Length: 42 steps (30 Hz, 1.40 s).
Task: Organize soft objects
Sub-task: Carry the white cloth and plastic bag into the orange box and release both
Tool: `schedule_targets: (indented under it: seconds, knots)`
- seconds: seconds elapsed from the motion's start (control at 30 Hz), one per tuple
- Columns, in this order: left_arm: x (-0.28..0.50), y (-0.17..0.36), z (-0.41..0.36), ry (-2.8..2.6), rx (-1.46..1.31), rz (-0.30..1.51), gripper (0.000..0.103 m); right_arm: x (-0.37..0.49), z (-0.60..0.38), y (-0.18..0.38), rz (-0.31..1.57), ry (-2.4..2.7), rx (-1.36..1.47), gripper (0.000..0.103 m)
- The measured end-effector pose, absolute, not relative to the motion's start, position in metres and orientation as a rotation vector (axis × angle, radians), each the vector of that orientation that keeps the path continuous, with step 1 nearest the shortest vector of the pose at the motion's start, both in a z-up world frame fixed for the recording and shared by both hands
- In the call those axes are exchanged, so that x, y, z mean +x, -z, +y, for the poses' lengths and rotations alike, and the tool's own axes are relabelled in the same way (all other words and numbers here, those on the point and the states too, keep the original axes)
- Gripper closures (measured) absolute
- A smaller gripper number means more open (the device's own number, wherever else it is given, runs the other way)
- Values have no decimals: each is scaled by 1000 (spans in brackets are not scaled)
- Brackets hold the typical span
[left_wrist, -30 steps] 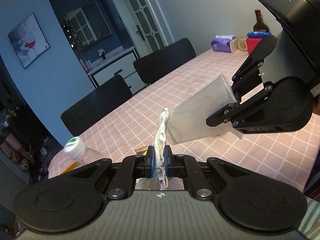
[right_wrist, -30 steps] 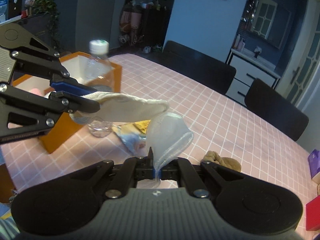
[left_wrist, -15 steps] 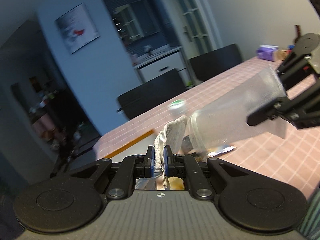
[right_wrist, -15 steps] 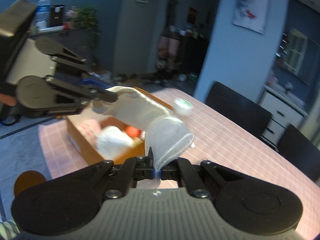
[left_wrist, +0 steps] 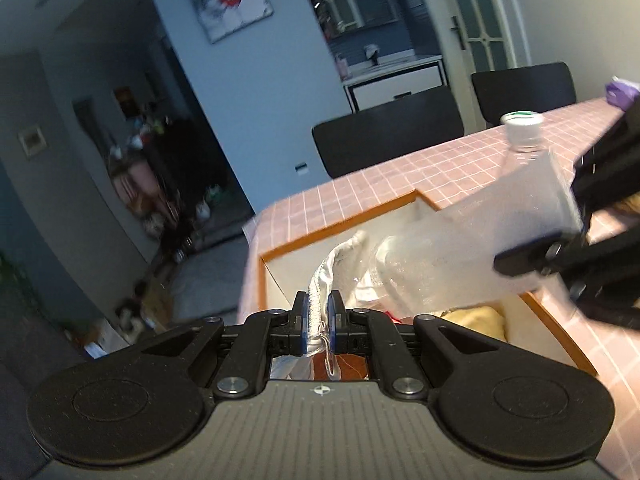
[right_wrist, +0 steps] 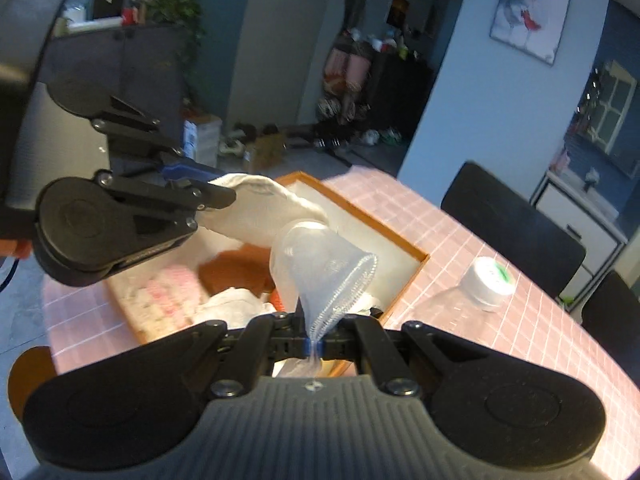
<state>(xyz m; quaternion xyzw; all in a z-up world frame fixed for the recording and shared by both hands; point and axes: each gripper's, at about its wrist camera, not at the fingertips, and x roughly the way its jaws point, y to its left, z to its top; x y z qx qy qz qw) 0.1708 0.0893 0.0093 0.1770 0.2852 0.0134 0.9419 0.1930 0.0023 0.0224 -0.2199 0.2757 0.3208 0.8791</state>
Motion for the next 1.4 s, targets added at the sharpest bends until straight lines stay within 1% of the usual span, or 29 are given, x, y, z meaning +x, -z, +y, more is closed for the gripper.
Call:
schedule_targets:
  seconds: [0.13, 0.27, 0.4, 0.5, 0.67, 0.73, 0.77, 0.8, 0.83, 0.87, 0.9, 0.93, 0.97, 1.0, 1.03, 1.07, 1.1, 1.27, 1.4]
  knots:
    - [184, -1, 98, 0, 281, 611, 93, 221, 21, -4, 624, -615, -442, 103]
    - [186, 10, 101, 26, 272, 645, 92, 236, 32, 16, 681, -609, -427, 103]
    - [187, 23, 115, 65, 249, 698, 92, 239, 35, 33, 703, -650, -466, 99]
    - [182, 28, 112, 90, 262, 710, 89, 236, 36, 41, 722, -682, -484, 99]
    - [176, 32, 105, 117, 285, 733, 82, 233, 36, 43, 721, -709, -519, 96]
    - [178, 32, 105, 122, 283, 739, 81, 230, 36, 42, 711, -713, -531, 87]
    - [178, 31, 105, 126, 278, 742, 79, 228, 36, 42, 705, -715, -534, 84]
    - [178, 30, 106, 127, 270, 745, 76, 227, 35, 40, 699, -716, -538, 78]
    - [179, 27, 108, 128, 260, 748, 70, 228, 33, 38, 691, -717, -542, 75]
    - [179, 25, 110, 129, 248, 749, 67, 226, 32, 35, 683, -719, -546, 74]
    - [179, 22, 112, 130, 233, 752, 66, 222, 31, 34, 675, -722, -550, 71]
    - [178, 20, 114, 133, 221, 755, 63, 221, 31, 32, 668, -725, -552, 66]
    - [176, 18, 116, 138, 209, 757, 58, 219, 29, 30, 659, -728, -554, 64]
    - [176, 16, 118, 141, 199, 757, 56, 217, 25, 27, 651, -733, -557, 59]
    - [173, 14, 119, 143, 193, 754, 51, 214, 23, 25, 643, -736, -562, 54]
    - [170, 12, 120, 145, 190, 751, 47, 211, 20, 22, 633, -736, -566, 52]
    - [169, 10, 120, 145, 190, 749, 46, 208, 17, 20, 622, -735, -570, 48]
    - [157, -2, 115, 151, 219, 726, 43, 188, 4, 13, 588, -740, -593, 45]
    - [143, -12, 107, 155, 221, 679, 42, 174, -10, 5, 576, -718, -579, 44]
